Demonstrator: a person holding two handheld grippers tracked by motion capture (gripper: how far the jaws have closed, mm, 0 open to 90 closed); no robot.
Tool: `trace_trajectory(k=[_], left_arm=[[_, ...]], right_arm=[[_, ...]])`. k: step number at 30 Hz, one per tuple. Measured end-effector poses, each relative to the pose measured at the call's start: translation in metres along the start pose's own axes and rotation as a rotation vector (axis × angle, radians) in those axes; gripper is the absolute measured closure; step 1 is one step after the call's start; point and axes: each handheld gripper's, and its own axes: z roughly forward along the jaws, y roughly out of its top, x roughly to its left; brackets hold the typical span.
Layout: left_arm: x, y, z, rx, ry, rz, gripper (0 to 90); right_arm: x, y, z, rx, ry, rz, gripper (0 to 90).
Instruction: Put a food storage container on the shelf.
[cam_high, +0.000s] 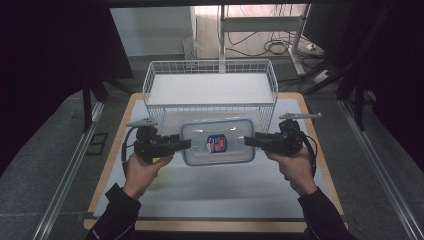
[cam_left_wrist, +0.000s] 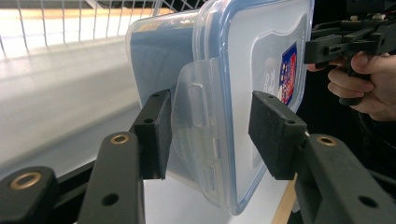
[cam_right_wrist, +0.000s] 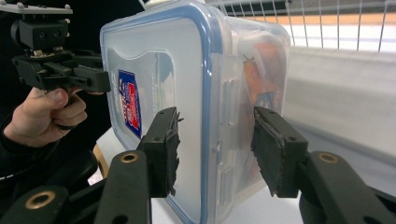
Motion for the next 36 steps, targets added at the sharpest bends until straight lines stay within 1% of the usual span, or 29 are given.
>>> trace_trajectory(k=[2, 3, 7, 10, 11, 12, 14, 15, 16, 17, 19, 20, 21, 22, 23, 24, 25, 26, 27, 28, 29, 32, 34, 36], left_arm=[[0.0, 0.008, -0.003, -0.005, 0.003, 0.004, 50.6], [0.0, 0.012, -0.004, -0.008, 0.006, 0.006, 50.6], [0.002, 0.028, -0.009, -0.017, 0.013, 0.014, 50.6], [0.004, 0.039, -0.011, -0.021, 0.021, 0.016, 50.5], [0.005, 0.042, -0.012, -0.022, 0.022, 0.016, 50.5], [0.007, 0.048, -0.012, -0.024, 0.021, 0.015, 50.4], [0.009, 0.051, -0.012, -0.025, 0.019, 0.014, 50.4], [0.01, 0.054, -0.011, -0.025, 0.016, 0.015, 50.4], [0.012, 0.058, -0.011, -0.025, 0.013, 0.016, 50.4], [0.014, 0.061, -0.011, -0.026, 0.01, 0.015, 50.4], [0.017, 0.068, -0.01, -0.026, 0.006, 0.015, 50.4], [0.018, 0.072, -0.01, -0.027, 0.005, 0.013, 50.4], [0.02, 0.077, -0.01, -0.026, 0.005, 0.014, 50.4], [0.021, 0.081, -0.01, -0.026, 0.006, 0.015, 50.4], [0.021, 0.085, -0.011, -0.026, 0.007, 0.017, 50.4], [0.022, 0.091, -0.011, -0.025, 0.009, 0.021, 50.4], [0.023, 0.095, -0.012, -0.024, 0.011, 0.024, 50.4], [0.025, 0.103, -0.012, -0.026, 0.016, 0.027, 50.4], [0.025, 0.103, -0.012, -0.026, 0.016, 0.027, 50.3], [0.026, 0.108, -0.012, -0.026, 0.016, 0.027, 50.4], [0.027, 0.113, -0.012, -0.024, 0.019, 0.027, 50.4], [0.031, 0.125, -0.012, -0.019, 0.021, 0.026, 50.3], [0.035, 0.131, -0.012, -0.017, 0.015, 0.026, 50.3], [0.04, 0.137, -0.011, -0.022, 0.01, 0.017, 50.4]], right_arm=[[0.0, 0.008, 0.001, -0.01, 0.002, -0.009, 52.3], [0.001, 0.012, 0.0, -0.01, 0.004, -0.003, 52.3], [0.002, 0.028, 0.002, -0.025, 0.012, -0.007, 52.3], [0.0, 0.041, 0.005, -0.037, 0.019, 0.001, 52.3], [0.0, 0.041, 0.005, -0.037, 0.019, 0.001, 52.3], [0.0, 0.047, 0.006, -0.046, 0.02, 0.005, 52.4], [0.0, 0.053, 0.006, -0.051, 0.016, 0.005, 52.4], [0.0, 0.053, 0.006, -0.051, 0.016, 0.005, 52.4], [0.0, 0.061, 0.006, -0.059, 0.008, -0.002, 52.4], [0.0, 0.061, 0.006, -0.059, 0.008, -0.002, 52.4], [0.0, 0.071, 0.007, -0.062, 0.0, -0.006, 52.5], [0.0, 0.071, 0.007, -0.062, 0.0, -0.006, 52.5], [-0.001, 0.075, 0.007, -0.063, 0.0, -0.001, 52.4], [-0.002, 0.083, 0.008, -0.067, 0.0, 0.002, 52.5], [-0.002, 0.083, 0.008, -0.067, 0.0, 0.002, 52.5], [-0.003, 0.087, 0.008, -0.07, 0.001, 0.002, 52.5], [-0.005, 0.094, 0.01, -0.076, 0.006, 0.006, 52.4], [-0.006, 0.098, 0.01, -0.079, 0.009, 0.013, 52.5], [-0.007, 0.101, 0.011, -0.086, 0.011, 0.015, 52.5], [-0.009, 0.105, 0.012, -0.092, 0.013, 0.016, 52.4], [-0.009, 0.105, 0.012, -0.092, 0.013, 0.016, 52.4], [-0.013, 0.116, 0.014, -0.108, 0.019, 0.027, 52.5], [-0.014, 0.122, 0.015, -0.112, 0.018, 0.029, 52.5], [-0.015, 0.127, 0.017, -0.115, 0.015, 0.031, 52.5]])
